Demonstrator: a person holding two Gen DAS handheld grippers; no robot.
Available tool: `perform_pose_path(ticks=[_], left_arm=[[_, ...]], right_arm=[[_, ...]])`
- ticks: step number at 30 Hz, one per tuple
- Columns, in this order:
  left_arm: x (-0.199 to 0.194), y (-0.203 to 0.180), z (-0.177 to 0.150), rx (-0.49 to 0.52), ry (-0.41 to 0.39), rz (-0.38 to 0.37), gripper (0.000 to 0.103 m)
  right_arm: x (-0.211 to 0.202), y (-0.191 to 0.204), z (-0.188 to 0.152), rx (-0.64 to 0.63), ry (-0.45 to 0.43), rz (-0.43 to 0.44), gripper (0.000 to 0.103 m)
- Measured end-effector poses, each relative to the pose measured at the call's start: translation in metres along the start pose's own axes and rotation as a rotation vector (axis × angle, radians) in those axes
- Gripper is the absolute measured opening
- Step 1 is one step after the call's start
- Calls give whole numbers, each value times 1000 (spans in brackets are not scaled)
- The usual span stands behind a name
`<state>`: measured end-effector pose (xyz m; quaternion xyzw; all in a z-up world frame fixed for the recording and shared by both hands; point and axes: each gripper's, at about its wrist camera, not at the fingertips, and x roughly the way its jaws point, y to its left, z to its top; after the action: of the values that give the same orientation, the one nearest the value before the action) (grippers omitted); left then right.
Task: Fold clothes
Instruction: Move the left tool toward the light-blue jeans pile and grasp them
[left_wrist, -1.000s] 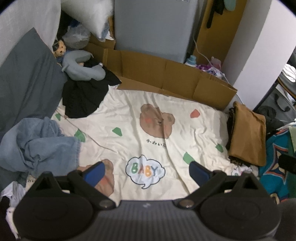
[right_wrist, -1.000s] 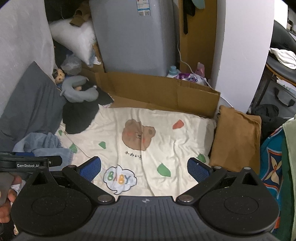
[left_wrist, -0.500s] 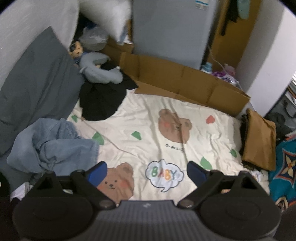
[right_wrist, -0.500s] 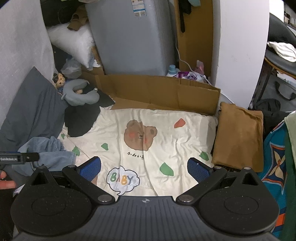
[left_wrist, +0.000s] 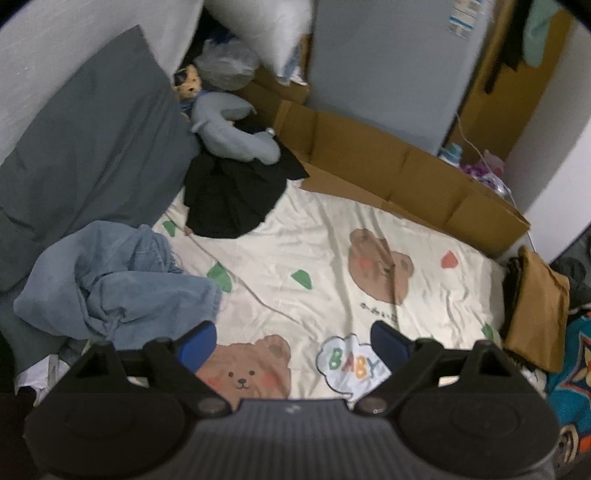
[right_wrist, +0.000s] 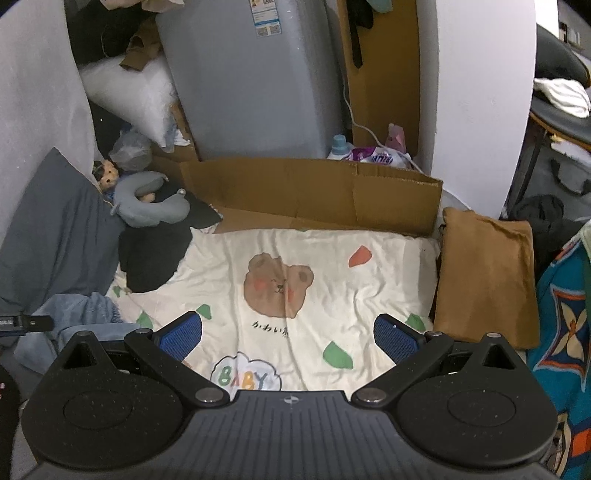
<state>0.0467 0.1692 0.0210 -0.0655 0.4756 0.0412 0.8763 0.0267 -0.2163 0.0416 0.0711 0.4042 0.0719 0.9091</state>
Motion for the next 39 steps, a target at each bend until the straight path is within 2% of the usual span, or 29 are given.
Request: perform_pose_path(ticks=[4, 12, 18, 20, 24, 31, 34, 37, 39], left_arm=[[10, 20, -1, -16, -19, 18, 92], [38, 57, -8, -87, 0, 26, 81], [53, 84, -8, -107, 4, 63, 76], [57, 96, -7, -125, 2, 77, 75], [72, 120, -6, -150, 5, 110, 75], [110, 167, -9, -211, 34, 183, 75], [127, 183, -14, -227, 47, 200, 75], [147, 195, -23, -238, 74, 200, 75], [161, 201, -30, -245, 91, 193, 75]], right_arm=[[20, 1, 4, 10, 20, 11, 102], [52, 9, 1, 10, 21, 17, 102], [78, 19, -7, 10, 45, 44, 100], [84, 24, -10, 11, 24, 61, 100], [96, 36, -18, -1, -5, 94, 100], [132, 44, -34, 6, 57, 114, 100], [147, 46, -42, -7, 81, 130, 100], [156, 51, -50, -55, 47, 137, 101], [169, 52, -55, -57, 57, 136, 101]])
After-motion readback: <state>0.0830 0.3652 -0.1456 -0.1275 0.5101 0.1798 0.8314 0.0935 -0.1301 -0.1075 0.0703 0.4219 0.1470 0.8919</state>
